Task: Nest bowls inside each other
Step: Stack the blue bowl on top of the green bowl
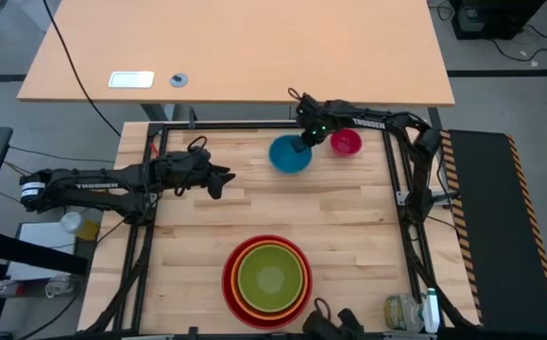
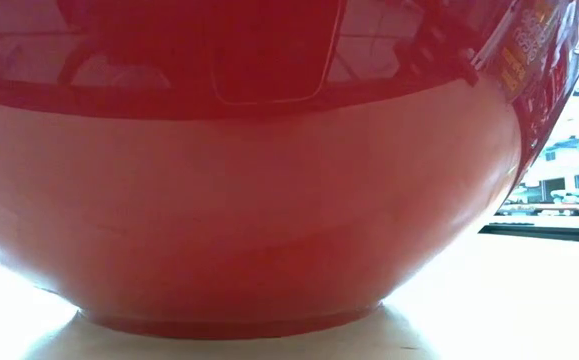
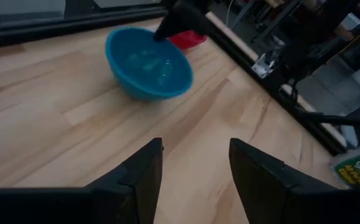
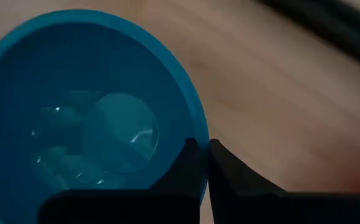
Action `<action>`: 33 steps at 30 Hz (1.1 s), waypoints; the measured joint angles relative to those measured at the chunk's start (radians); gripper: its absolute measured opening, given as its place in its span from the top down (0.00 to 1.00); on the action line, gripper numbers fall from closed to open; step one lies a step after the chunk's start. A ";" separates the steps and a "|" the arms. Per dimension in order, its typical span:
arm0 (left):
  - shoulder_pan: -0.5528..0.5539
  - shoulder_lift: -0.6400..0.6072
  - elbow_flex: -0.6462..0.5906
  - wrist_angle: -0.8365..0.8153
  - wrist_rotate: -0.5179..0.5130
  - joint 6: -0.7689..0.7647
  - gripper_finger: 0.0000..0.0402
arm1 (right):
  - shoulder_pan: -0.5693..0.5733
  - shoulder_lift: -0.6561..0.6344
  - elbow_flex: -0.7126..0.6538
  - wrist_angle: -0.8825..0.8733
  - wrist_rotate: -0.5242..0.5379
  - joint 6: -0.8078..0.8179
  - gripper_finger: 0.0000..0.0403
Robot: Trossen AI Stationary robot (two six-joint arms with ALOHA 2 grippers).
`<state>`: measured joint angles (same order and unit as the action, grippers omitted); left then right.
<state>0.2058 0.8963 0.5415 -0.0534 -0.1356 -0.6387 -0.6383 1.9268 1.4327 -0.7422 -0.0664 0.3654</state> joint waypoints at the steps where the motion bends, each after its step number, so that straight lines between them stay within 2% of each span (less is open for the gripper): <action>1: 0.000 0.000 0.000 -0.014 0.000 -0.002 0.52 | 0.015 0.000 0.007 -0.007 -0.006 0.003 0.97; 8: -0.039 0.000 0.000 -0.037 0.004 -0.044 0.36 | 0.119 0.000 0.075 -0.029 -0.009 0.007 0.97; 11: -0.072 0.000 0.000 -0.045 0.040 -0.069 0.30 | 0.161 0.000 0.103 -0.049 -0.009 0.010 0.97; 14: -0.110 0.000 0.000 -0.072 0.082 -0.101 0.28 | 0.200 -0.001 0.122 -0.071 -0.001 0.026 0.97; 20: -0.191 0.000 0.000 -0.103 0.089 -0.135 0.28 | 0.256 0.000 0.124 -0.121 0.043 0.033 0.96; 26: -0.217 0.000 0.000 -0.101 0.089 -0.152 0.28 | 0.273 0.001 0.123 -0.110 0.081 0.033 0.85; 33: -0.217 0.000 0.000 -0.101 0.089 -0.160 0.28 | 0.239 0.002 0.070 -0.101 0.065 0.049 0.70</action>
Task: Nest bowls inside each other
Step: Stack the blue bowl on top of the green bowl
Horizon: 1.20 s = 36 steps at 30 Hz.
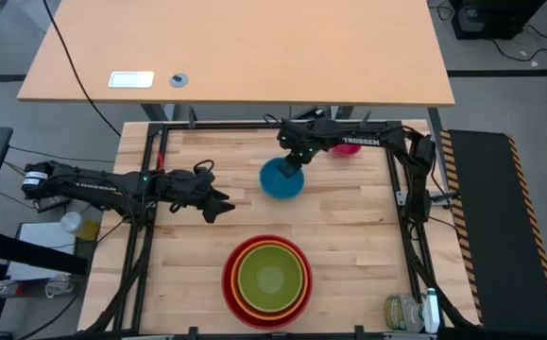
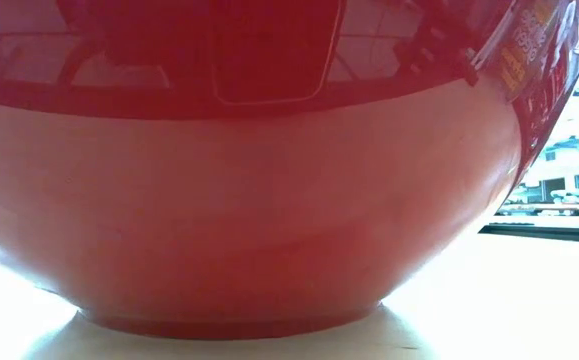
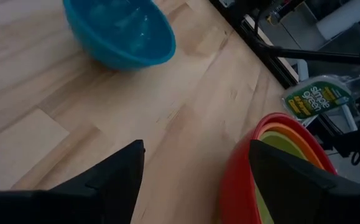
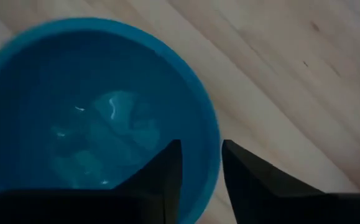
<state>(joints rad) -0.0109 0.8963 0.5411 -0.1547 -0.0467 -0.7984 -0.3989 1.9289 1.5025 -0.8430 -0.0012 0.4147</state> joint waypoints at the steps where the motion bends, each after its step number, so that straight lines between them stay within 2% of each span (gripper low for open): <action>1: 0.000 0.000 0.000 0.000 0.000 -0.002 0.28 | -0.005 0.000 -0.012 -0.002 -0.006 0.001 0.69; 14: 0.000 0.000 0.000 0.000 0.000 -0.008 0.28 | -0.021 0.001 -0.125 0.054 -0.034 0.006 0.69; 17: 0.000 0.000 0.000 0.000 0.000 -0.049 0.28 | -0.022 0.001 -0.159 0.093 -0.069 0.006 0.72; 20: 0.000 0.000 0.000 0.001 0.016 -0.078 0.28 | -0.017 0.001 -0.170 0.095 -0.072 0.014 0.80; 23: 0.000 0.000 0.000 0.001 0.031 -0.080 0.28 | -0.010 -0.002 -0.156 0.096 -0.103 0.019 0.92; 25: 0.000 0.000 0.000 0.001 0.033 -0.081 0.28 | -0.009 -0.004 -0.138 0.087 -0.122 0.015 0.96; 36: -0.005 -0.009 0.000 -0.014 0.014 -0.067 0.28 | 0.068 -0.051 0.016 0.045 -0.176 0.035 0.96</action>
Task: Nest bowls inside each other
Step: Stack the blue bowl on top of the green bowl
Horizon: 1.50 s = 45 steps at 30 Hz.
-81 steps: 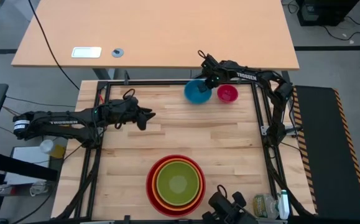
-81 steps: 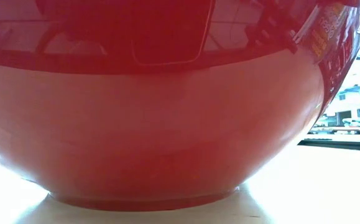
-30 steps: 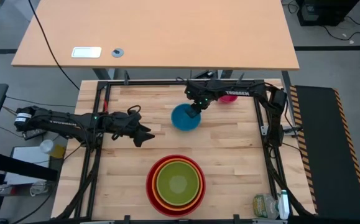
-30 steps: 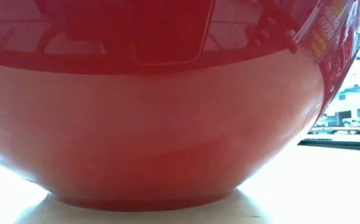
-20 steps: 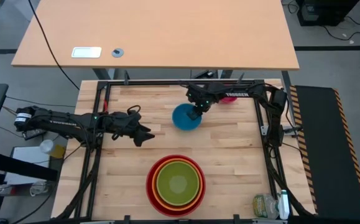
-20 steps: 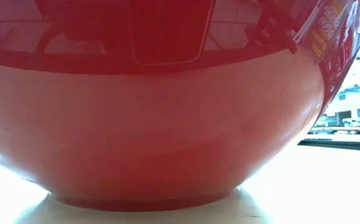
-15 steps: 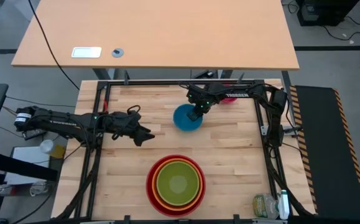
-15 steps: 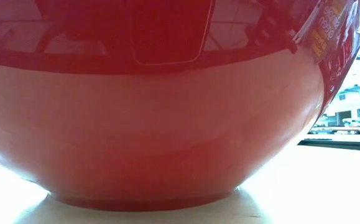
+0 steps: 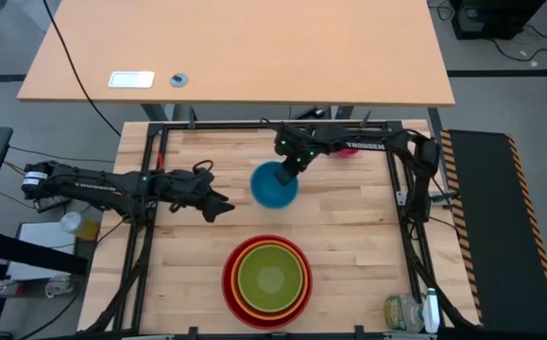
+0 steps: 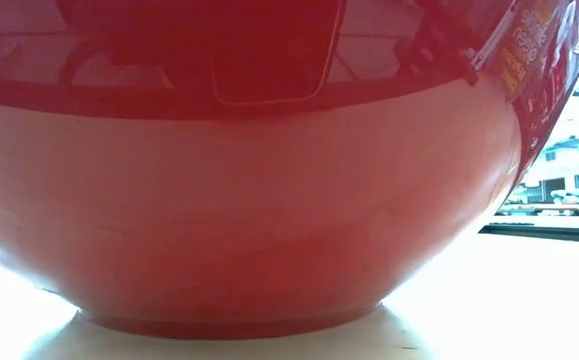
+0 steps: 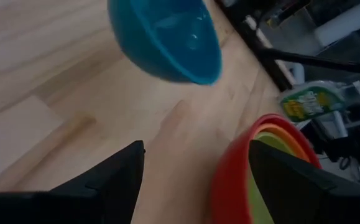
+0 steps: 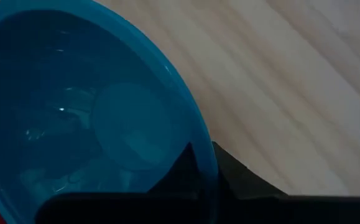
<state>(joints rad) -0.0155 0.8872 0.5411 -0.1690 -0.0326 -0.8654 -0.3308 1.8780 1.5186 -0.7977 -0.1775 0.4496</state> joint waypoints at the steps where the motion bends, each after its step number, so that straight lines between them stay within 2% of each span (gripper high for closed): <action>1: -0.006 -0.004 0.000 0.012 0.000 0.003 0.28 | 0.013 -0.009 0.010 0.005 -0.011 0.000 0.96; 8: -0.074 -0.092 0.000 0.130 -0.018 0.074 0.28 | 0.138 -0.036 0.030 0.125 -0.080 -0.005 0.95; 11: -0.098 -0.140 0.000 0.129 -0.034 0.076 0.28 | 0.200 -0.036 0.030 0.201 -0.120 -0.009 0.95; 20: -0.171 -0.229 0.000 0.128 -0.034 0.047 0.28 | 0.358 -0.036 0.030 0.288 -0.136 -0.071 0.94; 26: -0.218 -0.226 0.000 0.129 -0.057 0.014 0.28 | 0.446 -0.035 0.030 0.259 -0.128 -0.085 0.94; 32: -0.264 -0.217 0.018 0.127 -0.142 0.017 0.28 | 0.503 -0.031 0.030 0.190 -0.018 -0.045 0.93; 38: -0.306 -0.139 0.104 0.066 -0.244 0.065 0.28 | 0.534 -0.026 0.030 0.142 0.020 0.006 0.93; 45: -0.363 -0.025 0.180 -0.035 -0.355 0.062 0.28 | 0.572 0.055 0.027 0.135 0.020 0.105 0.91</action>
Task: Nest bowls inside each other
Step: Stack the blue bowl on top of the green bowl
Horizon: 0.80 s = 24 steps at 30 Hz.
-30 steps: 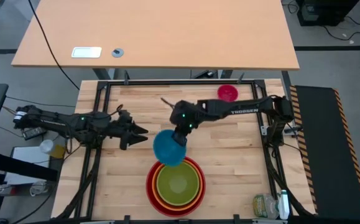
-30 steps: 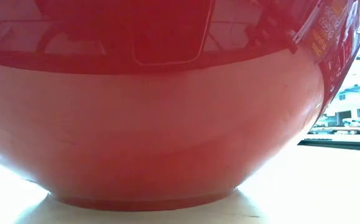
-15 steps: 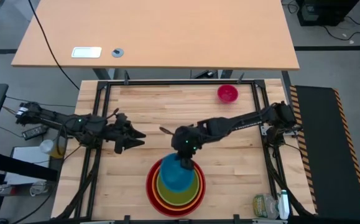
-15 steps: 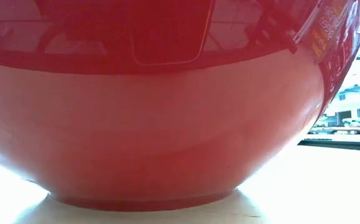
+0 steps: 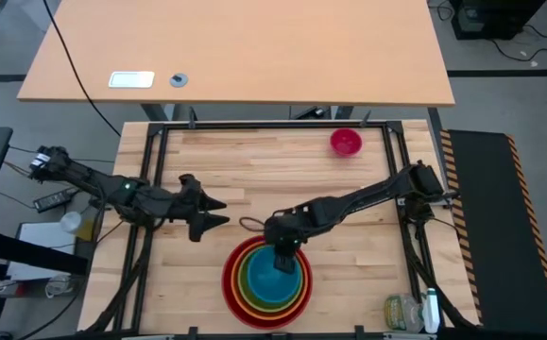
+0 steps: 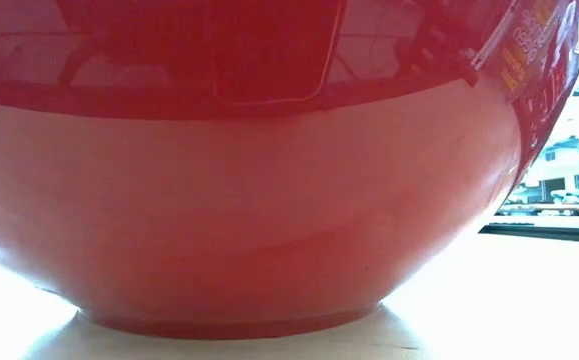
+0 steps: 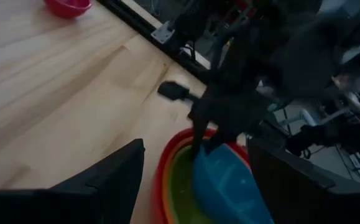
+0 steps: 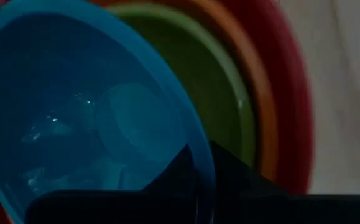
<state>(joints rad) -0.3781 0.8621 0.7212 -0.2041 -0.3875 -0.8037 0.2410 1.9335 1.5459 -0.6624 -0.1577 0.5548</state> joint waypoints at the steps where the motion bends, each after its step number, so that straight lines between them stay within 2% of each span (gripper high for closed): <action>1: -0.007 0.011 0.006 0.007 -0.011 -0.009 0.28 | 0.003 0.008 0.000 -0.003 0.000 0.019 0.91; 8: -0.075 0.056 0.006 -0.043 -0.084 -0.072 0.28 | 0.013 0.015 0.000 0.000 0.013 0.106 0.82; 18: -0.140 0.088 0.006 -0.069 -0.091 -0.155 0.28 | 0.002 0.015 0.001 -0.022 -0.131 0.148 0.57; 24: -0.171 0.088 0.006 -0.053 -0.120 -0.168 0.28 | -0.015 -0.002 0.001 -0.062 -0.142 0.213 0.53</action>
<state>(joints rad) -0.5495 0.9497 0.7273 -0.2569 -0.5073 -0.9718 0.2264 1.9316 1.5467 -0.7240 -0.3001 0.7675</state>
